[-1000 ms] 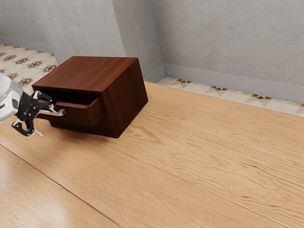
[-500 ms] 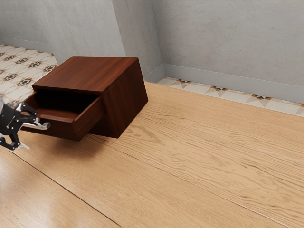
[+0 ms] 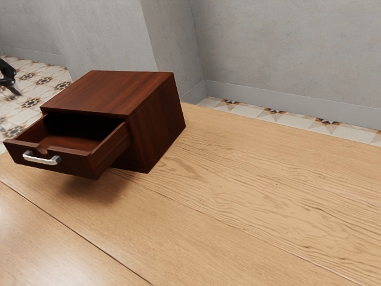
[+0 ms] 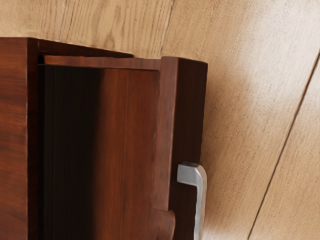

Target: Pull the drawer handle with one arm to open the drawer

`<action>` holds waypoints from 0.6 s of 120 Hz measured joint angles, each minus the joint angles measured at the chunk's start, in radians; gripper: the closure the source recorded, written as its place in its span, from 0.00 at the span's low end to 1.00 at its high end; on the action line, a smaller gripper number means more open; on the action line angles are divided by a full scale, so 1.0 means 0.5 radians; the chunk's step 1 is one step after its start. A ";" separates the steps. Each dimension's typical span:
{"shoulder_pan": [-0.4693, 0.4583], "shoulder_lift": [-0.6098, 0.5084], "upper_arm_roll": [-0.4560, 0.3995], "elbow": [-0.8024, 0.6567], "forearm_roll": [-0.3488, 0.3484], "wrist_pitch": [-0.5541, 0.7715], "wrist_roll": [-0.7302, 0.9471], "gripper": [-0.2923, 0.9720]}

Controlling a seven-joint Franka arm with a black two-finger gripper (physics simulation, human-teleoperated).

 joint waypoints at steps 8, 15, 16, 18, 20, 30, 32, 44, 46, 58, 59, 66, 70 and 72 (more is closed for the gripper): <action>0.003 0.333 -0.259 0.273 -0.172 -0.164 -0.217 0.24; -0.003 0.437 -0.390 0.391 -0.280 -0.299 -0.438 0.24; -0.004 0.445 -0.404 0.403 -0.294 -0.316 -0.470 0.24; -0.004 0.457 -0.431 0.421 -0.320 -0.348 -0.534 0.24; -0.002 0.474 -0.456 0.446 -0.349 -0.382 -0.599 0.24; 0.009 0.764 -0.517 0.687 -0.534 -0.554 -0.902 0.23; 0.022 0.833 -0.523 0.725 -0.566 -0.580 -0.958 0.23; 0.110 1.067 -0.617 0.902 -0.696 -0.702 -1.291 0.23; 0.114 1.080 -0.621 0.911 -0.709 -0.717 -1.344 0.23; 0.722 1.135 -1.154 0.932 -0.816 -0.779 -1.634 0.23; 0.757 1.137 -1.190 0.932 -0.823 -0.783 -1.656 0.23; 0.895 1.142 -1.333 0.934 -0.864 -0.809 -1.802 0.23; 0.929 1.142 -1.363 0.934 -0.880 -0.821 -1.879 0.23; 0.942 1.142 -1.372 0.934 -0.887 -0.827 -1.916 0.23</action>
